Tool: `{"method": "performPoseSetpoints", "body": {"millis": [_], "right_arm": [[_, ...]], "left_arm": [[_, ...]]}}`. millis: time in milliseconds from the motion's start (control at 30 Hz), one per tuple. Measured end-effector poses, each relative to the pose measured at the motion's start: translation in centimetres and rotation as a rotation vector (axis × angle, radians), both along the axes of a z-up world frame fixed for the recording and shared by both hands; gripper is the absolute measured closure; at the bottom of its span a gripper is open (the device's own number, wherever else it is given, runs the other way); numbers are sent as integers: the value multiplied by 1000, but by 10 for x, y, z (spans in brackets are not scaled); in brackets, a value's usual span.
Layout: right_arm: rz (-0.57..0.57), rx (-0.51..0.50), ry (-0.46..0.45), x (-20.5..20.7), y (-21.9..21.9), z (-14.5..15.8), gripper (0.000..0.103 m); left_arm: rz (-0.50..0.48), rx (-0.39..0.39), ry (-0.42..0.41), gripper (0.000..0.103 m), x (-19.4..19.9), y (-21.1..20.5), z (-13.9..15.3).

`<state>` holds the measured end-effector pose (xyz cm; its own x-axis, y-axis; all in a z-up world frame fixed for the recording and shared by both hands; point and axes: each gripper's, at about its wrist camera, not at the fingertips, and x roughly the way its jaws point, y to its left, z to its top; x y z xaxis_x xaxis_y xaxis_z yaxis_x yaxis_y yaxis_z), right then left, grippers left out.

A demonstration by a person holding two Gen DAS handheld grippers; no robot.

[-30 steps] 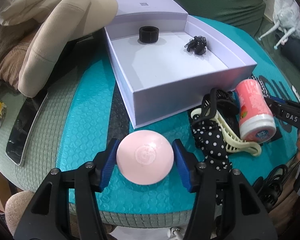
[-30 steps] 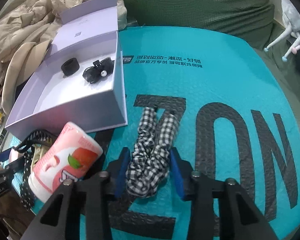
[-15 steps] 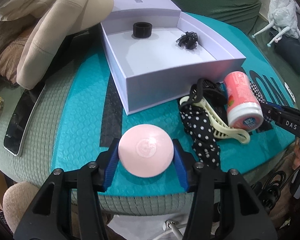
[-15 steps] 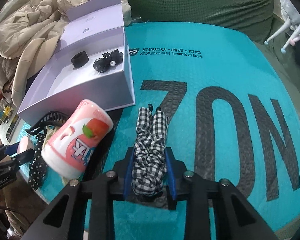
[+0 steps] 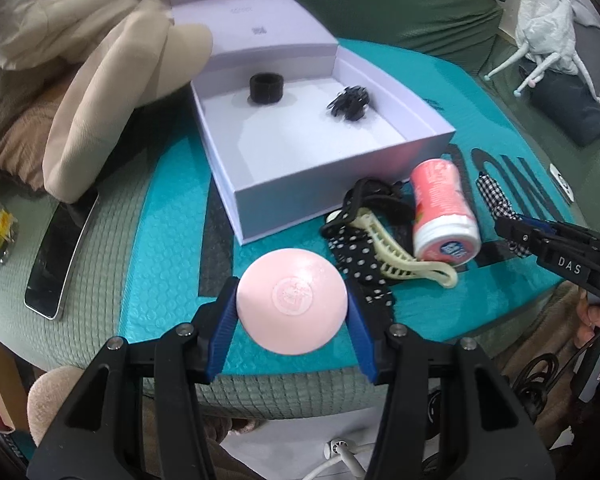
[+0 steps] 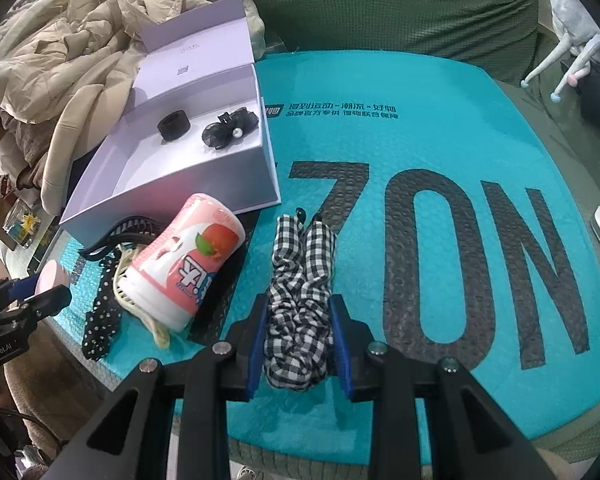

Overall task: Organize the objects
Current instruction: 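Carry the pink compact with left tool while right tool carries the scrunchie toward the box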

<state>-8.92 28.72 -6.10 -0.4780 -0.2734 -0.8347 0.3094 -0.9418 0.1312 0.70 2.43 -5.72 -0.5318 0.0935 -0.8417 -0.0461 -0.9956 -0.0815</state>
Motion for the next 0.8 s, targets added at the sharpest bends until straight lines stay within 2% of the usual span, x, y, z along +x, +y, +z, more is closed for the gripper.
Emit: {"method": "performPoseSetpoints", "body": {"millis": [100, 300, 667, 800], "right_arm": [[6, -12, 7, 4, 1, 8, 74], [26, -9, 36, 10, -1, 27, 74], [125, -52, 83, 21, -18, 61, 74], [154, -66, 86, 21, -24, 68, 74]], "left_arm": [[-9, 14, 5, 54, 1, 2, 5], [-20, -5, 24, 54, 4, 9, 18], [-34, -57, 52, 54, -1, 18, 44], [-36, -52, 65, 54, -6, 23, 53]]}}
